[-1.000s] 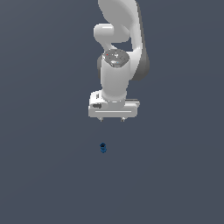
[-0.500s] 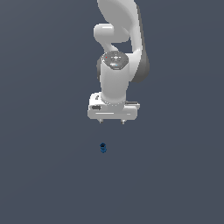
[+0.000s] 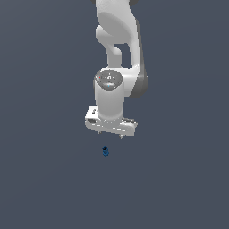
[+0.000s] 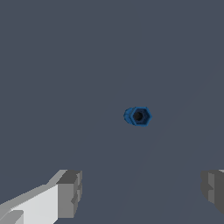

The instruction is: Pick up the object and move it to a goal position.

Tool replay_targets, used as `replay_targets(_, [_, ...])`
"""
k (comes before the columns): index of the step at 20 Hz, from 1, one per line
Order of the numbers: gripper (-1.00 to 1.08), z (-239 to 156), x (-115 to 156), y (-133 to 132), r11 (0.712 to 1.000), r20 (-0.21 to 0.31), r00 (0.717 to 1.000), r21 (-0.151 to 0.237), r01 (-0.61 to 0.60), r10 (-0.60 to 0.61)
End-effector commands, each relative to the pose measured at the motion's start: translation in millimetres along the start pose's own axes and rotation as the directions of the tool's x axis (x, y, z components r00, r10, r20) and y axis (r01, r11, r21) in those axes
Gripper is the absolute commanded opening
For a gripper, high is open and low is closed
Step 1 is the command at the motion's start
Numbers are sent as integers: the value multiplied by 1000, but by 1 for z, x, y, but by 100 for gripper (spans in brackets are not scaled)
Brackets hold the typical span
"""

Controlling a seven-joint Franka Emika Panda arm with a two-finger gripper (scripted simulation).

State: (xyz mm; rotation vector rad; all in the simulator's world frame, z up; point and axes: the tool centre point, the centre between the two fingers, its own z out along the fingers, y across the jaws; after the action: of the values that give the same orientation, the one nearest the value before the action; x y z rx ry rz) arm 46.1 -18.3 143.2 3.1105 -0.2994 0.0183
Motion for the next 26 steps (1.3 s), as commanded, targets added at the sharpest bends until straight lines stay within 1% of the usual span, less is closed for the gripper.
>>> replay_targets(1, [100,13,11,5,998,5,998,4,-67,67])
replay_targets(6, [100,34,28,12,985,11,985,9,-171,171])
replay_targets(11, [100,47,37,17,973,15,973,11,-231,231])
replay_targets(15, [100,51,40,18,968,17,968,12,-250,250])
replay_targets(20, [100,54,39,18,969,17,969,11,-247,246])
replay_targets(26, [100,83,39,18,968,17,968,11,-250,250])
